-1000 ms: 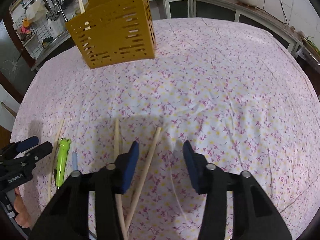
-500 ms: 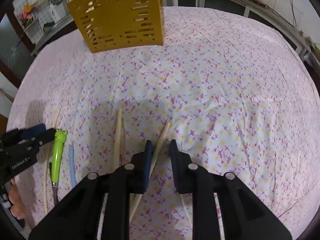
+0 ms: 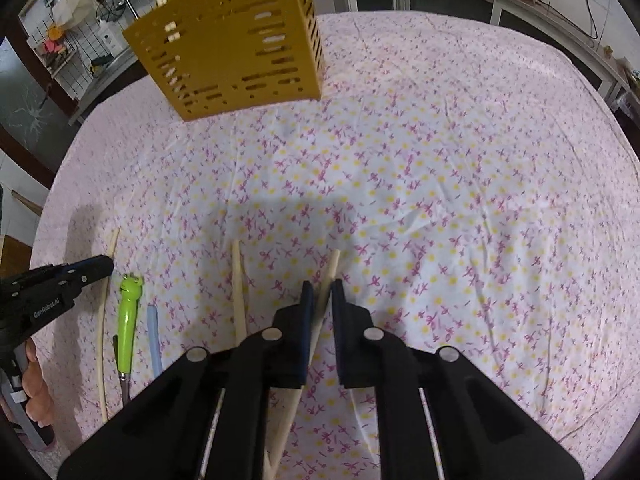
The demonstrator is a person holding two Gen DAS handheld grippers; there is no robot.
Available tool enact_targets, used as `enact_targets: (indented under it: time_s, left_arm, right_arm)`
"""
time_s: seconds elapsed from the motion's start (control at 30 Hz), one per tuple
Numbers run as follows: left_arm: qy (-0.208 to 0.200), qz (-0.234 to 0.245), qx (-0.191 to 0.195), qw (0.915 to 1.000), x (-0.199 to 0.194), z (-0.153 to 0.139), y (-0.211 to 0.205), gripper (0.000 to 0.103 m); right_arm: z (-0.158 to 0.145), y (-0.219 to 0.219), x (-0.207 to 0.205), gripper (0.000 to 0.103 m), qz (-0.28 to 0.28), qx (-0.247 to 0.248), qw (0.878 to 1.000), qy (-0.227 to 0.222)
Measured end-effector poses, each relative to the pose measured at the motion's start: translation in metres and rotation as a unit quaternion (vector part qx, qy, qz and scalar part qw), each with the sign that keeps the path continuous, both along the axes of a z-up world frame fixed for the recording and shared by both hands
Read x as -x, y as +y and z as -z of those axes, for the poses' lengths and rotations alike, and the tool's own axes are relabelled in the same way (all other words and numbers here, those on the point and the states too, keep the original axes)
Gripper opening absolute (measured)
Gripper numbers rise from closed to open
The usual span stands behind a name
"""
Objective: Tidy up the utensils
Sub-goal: 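Close the right gripper on a wooden chopstick while the left gripper grasps another chopstick, then lift both chopsticks and lower them into the yellow holder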
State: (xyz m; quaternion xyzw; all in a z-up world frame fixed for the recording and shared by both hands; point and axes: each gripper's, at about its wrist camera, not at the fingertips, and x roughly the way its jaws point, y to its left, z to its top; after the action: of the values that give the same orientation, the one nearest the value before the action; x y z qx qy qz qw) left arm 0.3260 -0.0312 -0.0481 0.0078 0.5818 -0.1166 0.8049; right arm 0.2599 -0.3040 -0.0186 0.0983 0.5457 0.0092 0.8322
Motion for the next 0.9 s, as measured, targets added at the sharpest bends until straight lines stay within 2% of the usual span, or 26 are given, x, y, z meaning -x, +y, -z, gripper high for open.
enact_targets:
  time_s: [0.13,0.27,0.3,0.5,0.6,0.9]
  left_arm:
    - [-0.006,-0.003,0.006,1.0000,0.000,-0.003,0.002,0.005]
    - [-0.020,-0.005,0.019,0.9996,0.015,-0.017,0.010,0.004]
    - [-0.025,-0.007,0.024,0.9994,0.020,-0.021,0.008,0.000]
    - [-0.048,0.003,0.034,0.9983,0.028,-0.041,0.012,0.000]
    - [-0.033,0.011,0.033,0.9989,0.029,-0.041,0.011,0.000]
    - [-0.012,0.004,-0.004,0.9999,0.021,-0.011,0.001,0.000]
  right_arm:
    - [-0.013,-0.005,0.003,0.008,0.004,0.005,1.000,-0.024]
    - [-0.030,-0.009,0.007,0.007,0.005,0.006,0.999,-0.053]
    - [-0.034,-0.009,0.010,0.007,0.005,0.008,0.998,-0.060]
    - [-0.053,-0.017,0.005,0.006,0.007,0.014,0.996,-0.089]
    - [-0.050,-0.019,0.001,0.006,0.006,0.013,0.996,-0.084]
    - [-0.034,-0.019,-0.002,0.006,-0.001,0.005,0.998,-0.070]
